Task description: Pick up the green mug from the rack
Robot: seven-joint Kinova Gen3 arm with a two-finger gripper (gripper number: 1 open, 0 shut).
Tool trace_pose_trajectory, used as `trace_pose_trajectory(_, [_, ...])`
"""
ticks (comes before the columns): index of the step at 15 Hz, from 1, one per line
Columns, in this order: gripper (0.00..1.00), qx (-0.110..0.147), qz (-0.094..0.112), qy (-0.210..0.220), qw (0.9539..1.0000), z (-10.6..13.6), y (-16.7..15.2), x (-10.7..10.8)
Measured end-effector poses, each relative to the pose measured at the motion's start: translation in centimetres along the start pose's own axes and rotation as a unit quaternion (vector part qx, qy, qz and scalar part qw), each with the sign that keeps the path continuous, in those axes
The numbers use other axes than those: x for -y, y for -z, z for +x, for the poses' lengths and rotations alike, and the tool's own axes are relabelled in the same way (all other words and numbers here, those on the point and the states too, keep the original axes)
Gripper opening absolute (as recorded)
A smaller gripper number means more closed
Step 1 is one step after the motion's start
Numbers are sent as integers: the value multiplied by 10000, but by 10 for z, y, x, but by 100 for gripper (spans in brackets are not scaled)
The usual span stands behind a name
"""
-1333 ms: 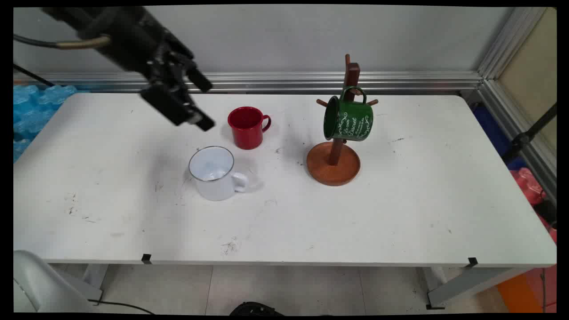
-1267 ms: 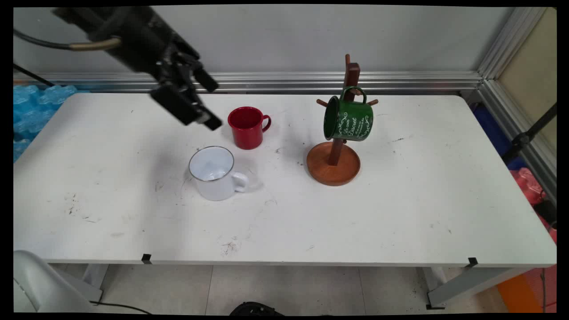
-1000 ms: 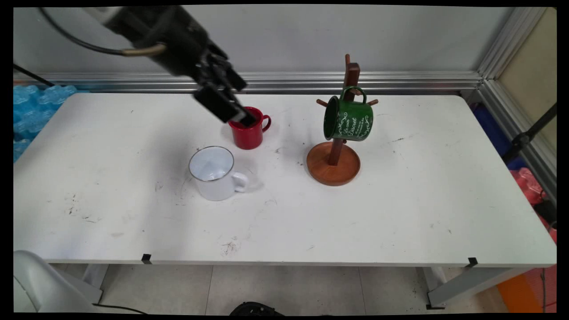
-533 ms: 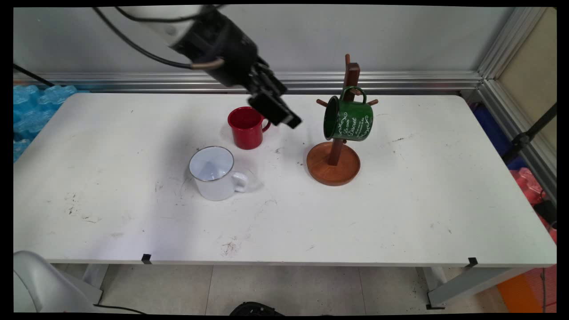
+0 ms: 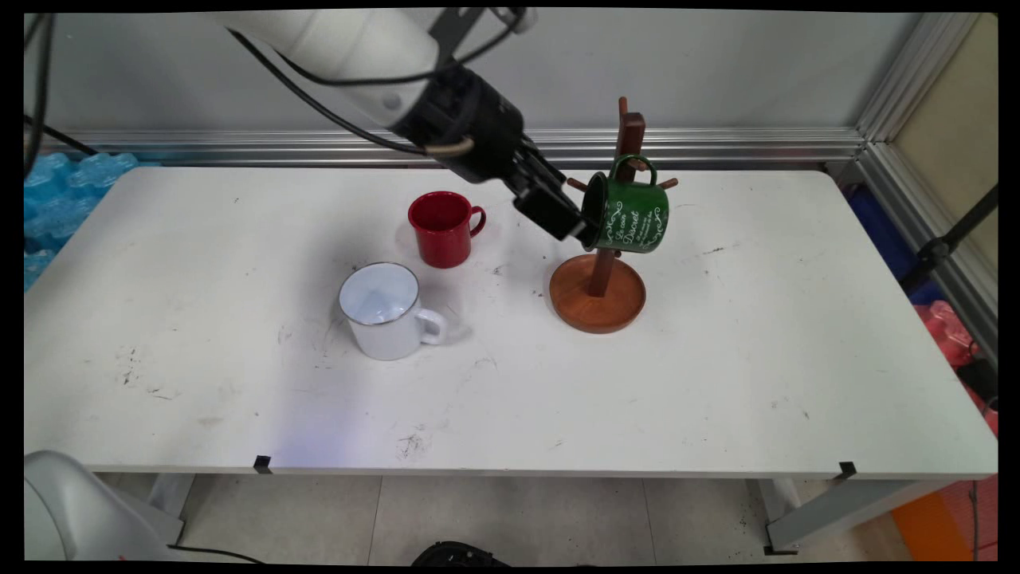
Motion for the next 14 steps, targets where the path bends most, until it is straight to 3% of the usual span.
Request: trace_pose_trajectory(14, [100, -520, -182, 445, 9975, -15, -62, 10])
